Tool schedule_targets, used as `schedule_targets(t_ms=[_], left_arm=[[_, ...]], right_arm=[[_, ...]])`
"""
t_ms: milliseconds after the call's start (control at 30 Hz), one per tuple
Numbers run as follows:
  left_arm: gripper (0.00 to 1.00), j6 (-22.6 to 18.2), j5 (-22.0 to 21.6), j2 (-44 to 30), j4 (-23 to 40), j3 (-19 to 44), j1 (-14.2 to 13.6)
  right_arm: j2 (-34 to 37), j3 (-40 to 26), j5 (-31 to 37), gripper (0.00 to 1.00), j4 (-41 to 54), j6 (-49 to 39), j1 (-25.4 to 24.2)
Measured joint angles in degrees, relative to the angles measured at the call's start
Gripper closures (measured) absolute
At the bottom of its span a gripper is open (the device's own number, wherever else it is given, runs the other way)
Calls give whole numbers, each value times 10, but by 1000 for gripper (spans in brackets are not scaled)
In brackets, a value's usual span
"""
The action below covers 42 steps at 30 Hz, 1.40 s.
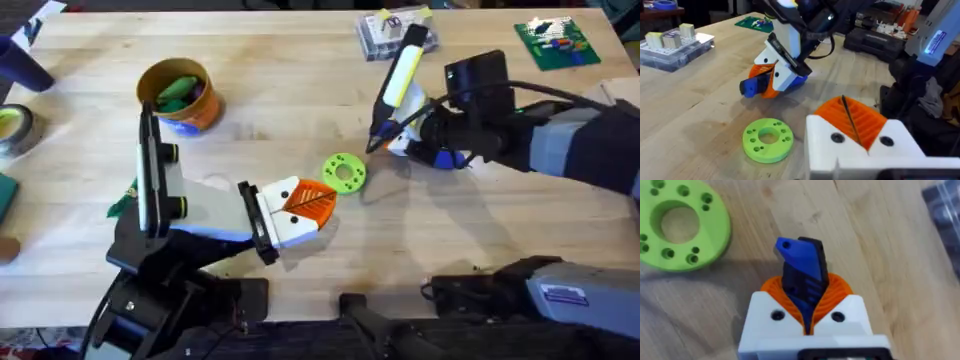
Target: Pick up the gripper from the table and insert it into the empty holder that is missing its gripper. Then pick up a screw, insert it into the mounting hole, and use the screwdriver to tighten it. Finally, clean up the table by picking up the vegetable and placing it into the bucket.
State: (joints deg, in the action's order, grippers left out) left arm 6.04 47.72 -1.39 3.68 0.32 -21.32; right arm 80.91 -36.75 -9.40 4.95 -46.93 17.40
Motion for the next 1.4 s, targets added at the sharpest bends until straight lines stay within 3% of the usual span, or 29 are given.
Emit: schedule_targets(t_ms=[367,933,967,1000,1167,1233,1400], left_arm=[[985,0,0,0,0,0,0],[985,0,0,0,0,0,0],[985,0,0,0,0,0,0],[985,0,0,0,0,0,0],[985,0,0,0,0,0,0],[985,0,0,0,0,0,0],[985,0,0,0,0,0,0]], right_arm=[[15,-2,-11,965,-11,-84,57],[15,-2,-14,960,-16,-85,62],[15,-2,-14,921,-16,-82,61],[18,-2,-14,814,-16,-78,60],[31,-6,-18,74,-25,-75,57],[31,-10,-18,11,-25,-75,57],[23,-10,-22,4,-17,-66,57]])
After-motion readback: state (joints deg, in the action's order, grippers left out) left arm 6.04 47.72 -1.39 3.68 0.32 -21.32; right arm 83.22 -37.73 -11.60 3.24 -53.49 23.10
